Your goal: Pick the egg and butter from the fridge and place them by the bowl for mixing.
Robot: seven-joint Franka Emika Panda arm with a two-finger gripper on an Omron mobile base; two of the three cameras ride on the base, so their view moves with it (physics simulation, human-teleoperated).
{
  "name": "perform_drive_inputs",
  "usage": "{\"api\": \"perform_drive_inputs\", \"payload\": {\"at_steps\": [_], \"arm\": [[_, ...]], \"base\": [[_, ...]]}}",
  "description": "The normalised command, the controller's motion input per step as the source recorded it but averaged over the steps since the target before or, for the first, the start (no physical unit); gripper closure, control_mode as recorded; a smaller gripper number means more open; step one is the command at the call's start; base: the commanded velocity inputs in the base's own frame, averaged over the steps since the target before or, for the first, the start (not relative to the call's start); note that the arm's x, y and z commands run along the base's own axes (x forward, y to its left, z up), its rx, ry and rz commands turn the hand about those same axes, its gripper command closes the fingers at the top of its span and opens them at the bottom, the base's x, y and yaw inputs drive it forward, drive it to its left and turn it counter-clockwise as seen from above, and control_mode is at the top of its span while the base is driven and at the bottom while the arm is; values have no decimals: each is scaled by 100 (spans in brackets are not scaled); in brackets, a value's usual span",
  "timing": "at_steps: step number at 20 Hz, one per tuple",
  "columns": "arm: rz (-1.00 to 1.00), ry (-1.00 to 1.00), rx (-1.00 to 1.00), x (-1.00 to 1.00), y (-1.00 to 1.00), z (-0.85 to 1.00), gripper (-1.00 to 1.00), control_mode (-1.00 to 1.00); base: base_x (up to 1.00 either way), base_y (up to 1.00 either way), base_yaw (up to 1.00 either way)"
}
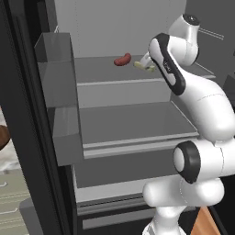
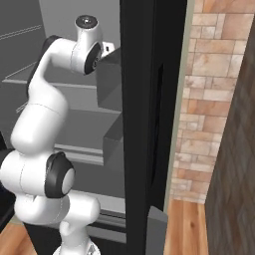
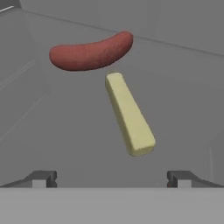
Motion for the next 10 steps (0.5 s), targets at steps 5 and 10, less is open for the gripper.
{"api": "perform_drive_inputs", "payload": {"at_steps": [5,10], "arm": [[1,2,0,9,12,-20,-100,-100],[0,0,0,27,10,-16,-100,-100]], "base": [[0,0,0],[0,0,0]]}}
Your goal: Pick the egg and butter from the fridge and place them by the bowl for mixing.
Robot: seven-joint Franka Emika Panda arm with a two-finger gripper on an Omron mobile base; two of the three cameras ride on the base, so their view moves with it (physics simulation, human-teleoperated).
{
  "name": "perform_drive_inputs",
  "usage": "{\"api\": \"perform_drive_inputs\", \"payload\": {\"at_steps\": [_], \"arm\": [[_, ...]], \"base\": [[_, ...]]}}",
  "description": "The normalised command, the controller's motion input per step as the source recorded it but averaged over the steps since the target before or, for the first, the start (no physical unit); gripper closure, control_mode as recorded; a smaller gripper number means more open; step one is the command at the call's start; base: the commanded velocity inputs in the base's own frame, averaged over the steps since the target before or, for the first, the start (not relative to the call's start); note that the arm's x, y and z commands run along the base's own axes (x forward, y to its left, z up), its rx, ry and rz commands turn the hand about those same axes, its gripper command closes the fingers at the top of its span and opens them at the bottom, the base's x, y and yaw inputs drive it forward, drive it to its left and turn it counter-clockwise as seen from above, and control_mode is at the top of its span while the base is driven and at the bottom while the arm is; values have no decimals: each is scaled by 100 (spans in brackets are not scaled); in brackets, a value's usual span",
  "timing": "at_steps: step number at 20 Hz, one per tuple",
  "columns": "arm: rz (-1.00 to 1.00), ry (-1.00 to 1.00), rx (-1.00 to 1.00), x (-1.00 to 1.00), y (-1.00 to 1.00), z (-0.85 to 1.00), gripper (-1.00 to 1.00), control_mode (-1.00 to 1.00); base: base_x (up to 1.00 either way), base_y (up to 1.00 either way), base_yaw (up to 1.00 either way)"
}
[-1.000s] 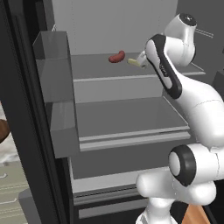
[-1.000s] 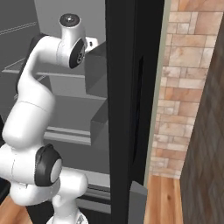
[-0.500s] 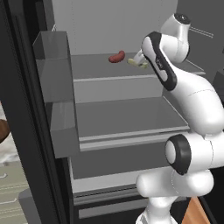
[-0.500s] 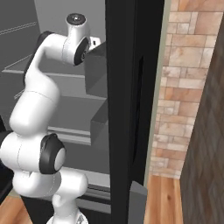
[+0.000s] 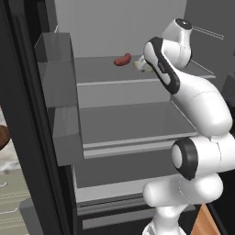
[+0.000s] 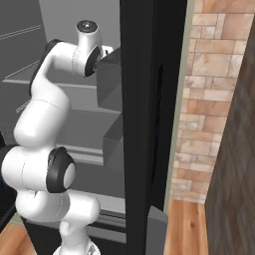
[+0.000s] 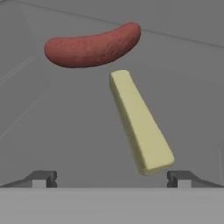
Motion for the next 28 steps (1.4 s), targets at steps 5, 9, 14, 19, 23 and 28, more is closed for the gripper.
{"api": "perform_drive_inputs", "payload": {"at_steps": [5,9,14,19,23,28], "arm": [[0,3,0,36,0,0,-100,-100],[0,8,0,29,0,0,-100,-100],[0,5,0,13,0,2,-100,-100],[0,0,-3,-12,0,9,-100,-100],[0,0,-5,-15,0,14,-100,-100],[0,0,-5,9,0,-7,-100,-100]], "base": [[0,0,0],[0,0,0],[0,0,0],[0,0,0],[0,0,0],[0,0,0]]}}
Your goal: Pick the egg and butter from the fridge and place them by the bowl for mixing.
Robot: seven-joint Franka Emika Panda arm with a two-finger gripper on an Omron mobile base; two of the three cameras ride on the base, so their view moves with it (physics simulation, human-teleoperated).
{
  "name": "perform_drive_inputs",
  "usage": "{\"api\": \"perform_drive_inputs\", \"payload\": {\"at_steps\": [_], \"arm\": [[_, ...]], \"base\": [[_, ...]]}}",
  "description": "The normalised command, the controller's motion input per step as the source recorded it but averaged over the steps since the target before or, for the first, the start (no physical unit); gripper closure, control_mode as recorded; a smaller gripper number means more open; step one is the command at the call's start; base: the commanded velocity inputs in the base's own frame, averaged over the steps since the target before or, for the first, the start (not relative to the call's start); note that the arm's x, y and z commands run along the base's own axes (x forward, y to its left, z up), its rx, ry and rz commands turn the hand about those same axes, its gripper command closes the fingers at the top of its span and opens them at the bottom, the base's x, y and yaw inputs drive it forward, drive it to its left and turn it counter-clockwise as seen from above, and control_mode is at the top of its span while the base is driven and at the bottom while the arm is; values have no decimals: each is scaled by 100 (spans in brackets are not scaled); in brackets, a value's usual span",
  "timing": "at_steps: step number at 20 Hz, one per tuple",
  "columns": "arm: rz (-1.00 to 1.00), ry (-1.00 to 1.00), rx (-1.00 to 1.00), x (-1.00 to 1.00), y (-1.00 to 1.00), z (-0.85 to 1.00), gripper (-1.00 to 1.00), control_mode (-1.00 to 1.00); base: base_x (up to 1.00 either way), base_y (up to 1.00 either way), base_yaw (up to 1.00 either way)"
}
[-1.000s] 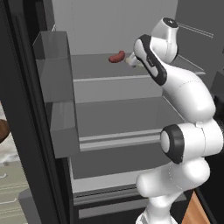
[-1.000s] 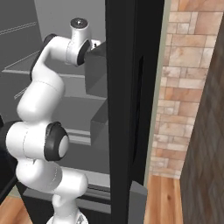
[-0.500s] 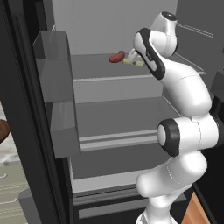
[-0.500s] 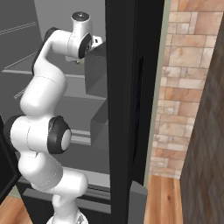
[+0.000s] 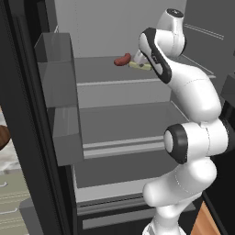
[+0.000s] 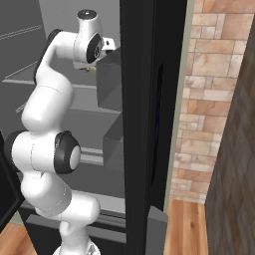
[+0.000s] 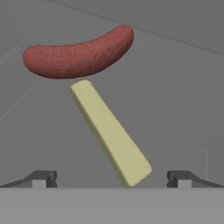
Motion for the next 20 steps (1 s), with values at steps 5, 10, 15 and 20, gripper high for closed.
{"api": "perform_drive_inputs", "payload": {"at_steps": [5,10,15,20], "arm": [[3,0,0,30,0,-4,-100,-100],[8,2,0,13,0,-5,-100,-100],[12,3,-5,0,1,-21,-100,-100],[12,0,-5,0,5,-25,-100,-100]], "base": [[0,0,0],[0,0,0],[0,0,0],[0,0,0]]}}
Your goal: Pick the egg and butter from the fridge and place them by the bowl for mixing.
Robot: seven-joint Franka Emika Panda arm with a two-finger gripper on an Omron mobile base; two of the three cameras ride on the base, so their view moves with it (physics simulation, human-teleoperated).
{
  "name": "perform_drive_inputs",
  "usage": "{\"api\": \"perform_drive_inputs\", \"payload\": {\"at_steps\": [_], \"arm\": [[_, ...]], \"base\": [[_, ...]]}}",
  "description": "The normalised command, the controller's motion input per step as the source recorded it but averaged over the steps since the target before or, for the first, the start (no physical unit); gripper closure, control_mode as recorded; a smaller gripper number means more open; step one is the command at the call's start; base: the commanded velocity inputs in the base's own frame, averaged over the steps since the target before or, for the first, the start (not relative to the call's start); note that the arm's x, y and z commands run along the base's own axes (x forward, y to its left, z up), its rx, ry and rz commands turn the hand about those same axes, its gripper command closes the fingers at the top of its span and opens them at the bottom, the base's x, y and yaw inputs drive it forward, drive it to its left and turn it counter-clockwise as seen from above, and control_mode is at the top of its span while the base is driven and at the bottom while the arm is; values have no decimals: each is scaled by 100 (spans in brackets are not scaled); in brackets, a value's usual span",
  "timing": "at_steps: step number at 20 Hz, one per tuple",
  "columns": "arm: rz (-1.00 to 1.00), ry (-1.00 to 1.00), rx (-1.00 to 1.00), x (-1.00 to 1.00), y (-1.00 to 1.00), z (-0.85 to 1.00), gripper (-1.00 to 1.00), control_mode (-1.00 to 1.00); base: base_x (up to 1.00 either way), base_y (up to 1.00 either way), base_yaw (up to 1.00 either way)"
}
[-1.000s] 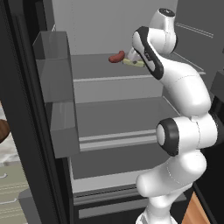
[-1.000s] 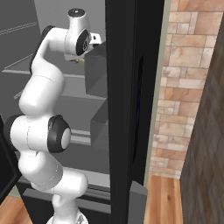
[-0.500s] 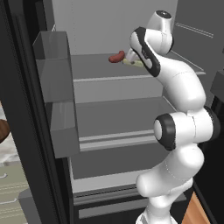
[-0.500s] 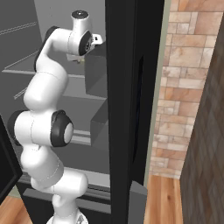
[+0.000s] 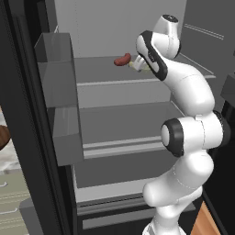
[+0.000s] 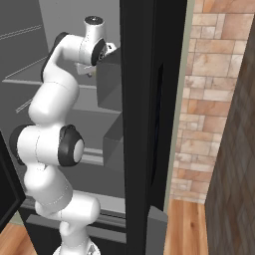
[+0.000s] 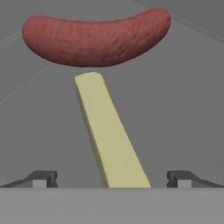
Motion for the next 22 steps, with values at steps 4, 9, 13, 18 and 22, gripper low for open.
{"api": "perform_drive_inputs", "payload": {"at_steps": [4,9,13,18,22], "arm": [[14,0,-3,0,4,-22,-100,-100],[13,3,-7,-18,4,-31,100,-100],[6,18,-9,-33,1,-49,100,-100],[0,17,-4,-52,0,-49,100,-100],[0,12,-1,-75,0,-49,100,-100]], "base": [[0,0,0],[0,0,0],[0,0,0],[0,0,0],[0,0,0]]}}
